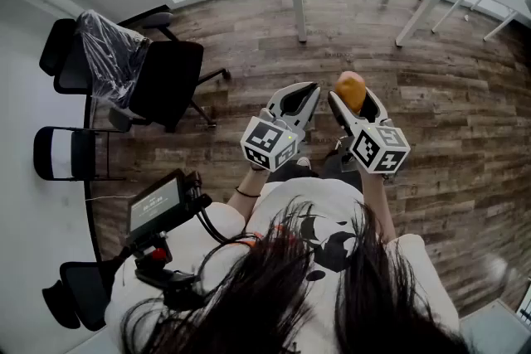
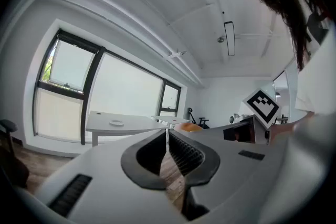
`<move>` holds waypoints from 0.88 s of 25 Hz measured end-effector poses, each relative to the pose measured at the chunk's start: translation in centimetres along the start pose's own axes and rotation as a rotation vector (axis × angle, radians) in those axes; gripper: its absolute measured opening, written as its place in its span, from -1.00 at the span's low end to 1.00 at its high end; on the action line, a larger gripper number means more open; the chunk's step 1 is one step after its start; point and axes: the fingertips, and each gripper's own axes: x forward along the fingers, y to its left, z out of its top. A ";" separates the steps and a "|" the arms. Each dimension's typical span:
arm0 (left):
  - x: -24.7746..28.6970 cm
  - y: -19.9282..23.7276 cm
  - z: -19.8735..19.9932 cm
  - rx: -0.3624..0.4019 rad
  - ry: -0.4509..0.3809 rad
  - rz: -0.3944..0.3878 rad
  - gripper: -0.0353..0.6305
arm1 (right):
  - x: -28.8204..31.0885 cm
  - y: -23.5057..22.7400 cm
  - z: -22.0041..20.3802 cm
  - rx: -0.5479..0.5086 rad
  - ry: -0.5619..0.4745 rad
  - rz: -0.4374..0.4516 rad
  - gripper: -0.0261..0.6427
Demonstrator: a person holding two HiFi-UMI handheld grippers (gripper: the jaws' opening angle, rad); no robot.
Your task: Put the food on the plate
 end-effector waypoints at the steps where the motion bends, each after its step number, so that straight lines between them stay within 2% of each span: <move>1: 0.0 0.0 0.0 0.001 0.001 -0.001 -0.88 | 0.0 0.0 0.0 -0.001 -0.001 -0.002 0.18; 10: 0.3 -0.6 0.0 -0.001 0.005 -0.025 -0.88 | -1.0 -0.2 0.6 0.008 -0.034 -0.013 0.18; 22: 0.4 -1.7 -0.5 -0.011 0.010 -0.065 -0.88 | -2.3 -1.1 -0.4 0.040 -0.029 -0.057 0.18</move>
